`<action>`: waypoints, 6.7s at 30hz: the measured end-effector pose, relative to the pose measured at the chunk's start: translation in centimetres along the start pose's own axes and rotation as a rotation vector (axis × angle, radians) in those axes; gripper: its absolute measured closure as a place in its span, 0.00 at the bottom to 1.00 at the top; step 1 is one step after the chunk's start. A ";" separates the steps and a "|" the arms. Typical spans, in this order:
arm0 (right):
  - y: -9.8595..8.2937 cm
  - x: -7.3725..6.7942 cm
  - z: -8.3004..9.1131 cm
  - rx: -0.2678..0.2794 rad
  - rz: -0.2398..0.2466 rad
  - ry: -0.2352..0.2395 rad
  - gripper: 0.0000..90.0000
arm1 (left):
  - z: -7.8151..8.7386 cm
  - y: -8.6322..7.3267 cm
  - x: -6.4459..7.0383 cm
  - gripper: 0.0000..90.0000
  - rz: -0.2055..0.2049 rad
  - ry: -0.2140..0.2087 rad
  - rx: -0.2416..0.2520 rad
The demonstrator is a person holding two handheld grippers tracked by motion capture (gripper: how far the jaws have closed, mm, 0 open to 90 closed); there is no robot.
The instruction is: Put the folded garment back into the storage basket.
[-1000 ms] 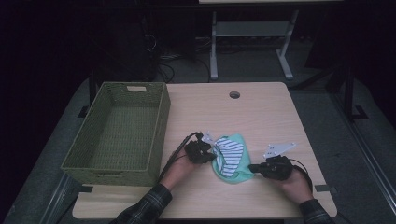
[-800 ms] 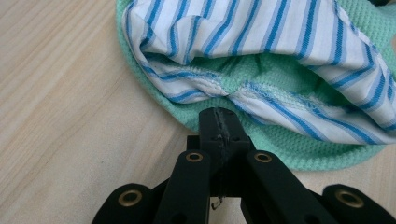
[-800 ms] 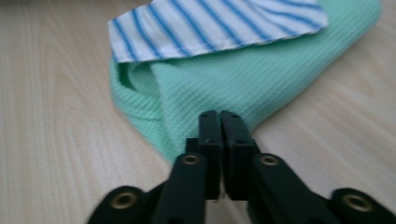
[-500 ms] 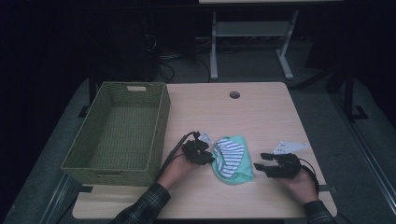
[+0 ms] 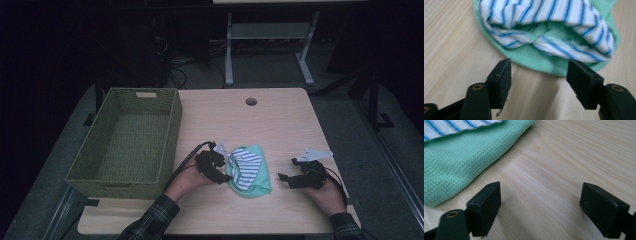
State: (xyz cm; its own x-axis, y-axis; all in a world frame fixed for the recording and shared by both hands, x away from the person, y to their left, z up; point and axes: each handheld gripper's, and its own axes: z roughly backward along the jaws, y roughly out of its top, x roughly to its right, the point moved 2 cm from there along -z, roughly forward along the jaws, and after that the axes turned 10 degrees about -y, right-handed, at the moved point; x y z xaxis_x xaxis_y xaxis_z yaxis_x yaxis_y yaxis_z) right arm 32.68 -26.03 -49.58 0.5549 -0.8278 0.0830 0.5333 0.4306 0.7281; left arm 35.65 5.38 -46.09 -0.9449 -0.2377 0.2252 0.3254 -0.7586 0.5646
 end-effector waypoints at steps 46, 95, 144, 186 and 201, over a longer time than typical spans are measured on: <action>0.0 0.1 -0.1 -0.008 -0.021 -0.015 0.15 | -3.3 2.6 -0.3 0.16 -0.156 -0.021 -0.127; 0.0 0.4 -0.1 -0.016 -0.061 -0.023 0.11 | -0.8 3.1 0.0 0.88 -0.064 -0.042 -0.081; 0.1 0.1 -0.4 -0.035 -0.034 -0.031 0.03 | 10.3 6.8 1.2 0.88 -0.055 0.054 0.031; 0.1 0.1 -0.4 -0.035 -0.035 -0.030 0.03 | 21.5 1.7 -0.8 0.88 0.089 0.237 0.073; 0.1 0.1 -0.4 -0.034 -0.036 -0.032 0.03 | 25.6 -1.3 -1.5 0.88 0.169 0.322 0.116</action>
State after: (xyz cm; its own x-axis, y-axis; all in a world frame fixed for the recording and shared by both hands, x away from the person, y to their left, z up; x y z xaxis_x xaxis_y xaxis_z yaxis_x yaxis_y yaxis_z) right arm 32.99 -25.94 -49.77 0.5143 -0.8539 0.0796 0.5745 0.4119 0.7072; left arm 37.62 22.25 -26.82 -0.8347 -0.5460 0.0719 0.4620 -0.6232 0.6310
